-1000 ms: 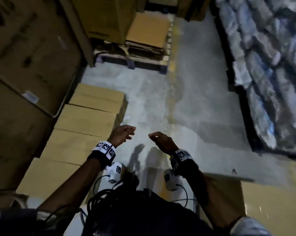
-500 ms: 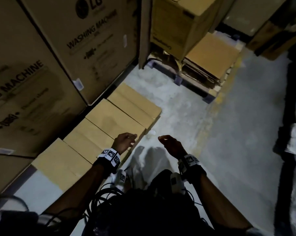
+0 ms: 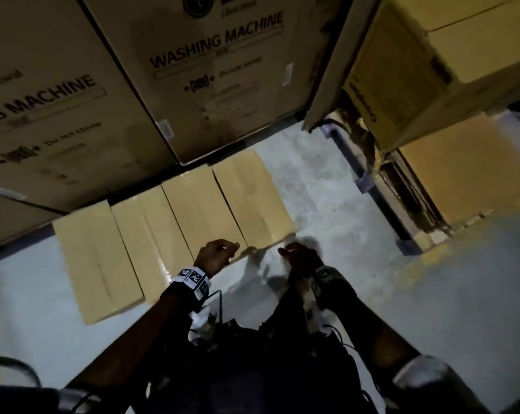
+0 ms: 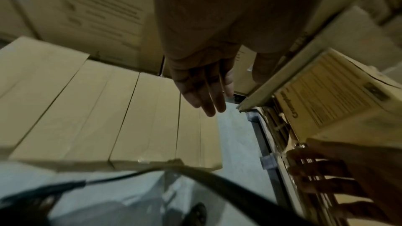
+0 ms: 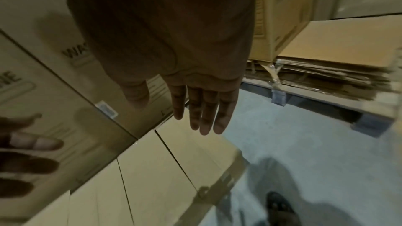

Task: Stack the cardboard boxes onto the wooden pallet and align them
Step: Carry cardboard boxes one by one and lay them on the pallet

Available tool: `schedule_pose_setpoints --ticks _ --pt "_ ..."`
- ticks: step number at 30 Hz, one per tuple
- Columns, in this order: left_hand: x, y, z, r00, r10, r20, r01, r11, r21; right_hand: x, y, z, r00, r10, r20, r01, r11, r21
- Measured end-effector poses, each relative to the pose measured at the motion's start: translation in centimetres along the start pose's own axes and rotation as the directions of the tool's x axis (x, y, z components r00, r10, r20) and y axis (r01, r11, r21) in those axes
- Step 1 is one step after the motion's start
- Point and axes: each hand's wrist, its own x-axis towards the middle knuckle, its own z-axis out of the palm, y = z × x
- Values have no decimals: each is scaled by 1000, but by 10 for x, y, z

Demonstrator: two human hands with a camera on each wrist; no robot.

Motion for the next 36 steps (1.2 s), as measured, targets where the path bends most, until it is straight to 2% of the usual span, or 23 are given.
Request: schedule_pose_setpoints --ticks 4,8,11,15,19,24,26,29,32,34,36 --pt "14 23 64 993 -112 -37 107 987 -119 50 38 -57 996 -10 88 14 999 -46" --pt "52 7 127 972 -235 3 234 970 -71 112 67 -83 994 -19 103 28 995 -92" --pt "84 -5 159 961 -273 32 274 962 -12 159 85 -83 997 25 74 -17 995 -103" --pt "145 -41 192 960 -278 31 276 960 46 232 114 -50 997 53 62 -45 991 -123" --pt "211 -96 216 936 -352 -14 352 935 40 301 139 -8 999 36 22 -32 990 -140" --pt "291 -169 245 897 -412 -159 403 911 -82 393 172 50 998 -19 -62 9 988 -155" --pt "316 -191 256 889 -430 -160 416 902 -114 423 184 67 993 -29 -111 14 991 -136" --pt "345 -217 270 912 -381 -149 373 924 -81 457 196 86 982 -67 -178 49 993 -104" --pt "371 -226 280 936 -310 -168 298 950 -95 480 203 91 979 -67 -192 61 997 -35" --pt "386 -228 285 932 -287 -220 261 955 -140 493 202 92 984 -56 -167 63 997 38" --pt "395 -225 290 918 -281 -280 223 949 -222 501 201 92 992 -51 -116 54 998 23"
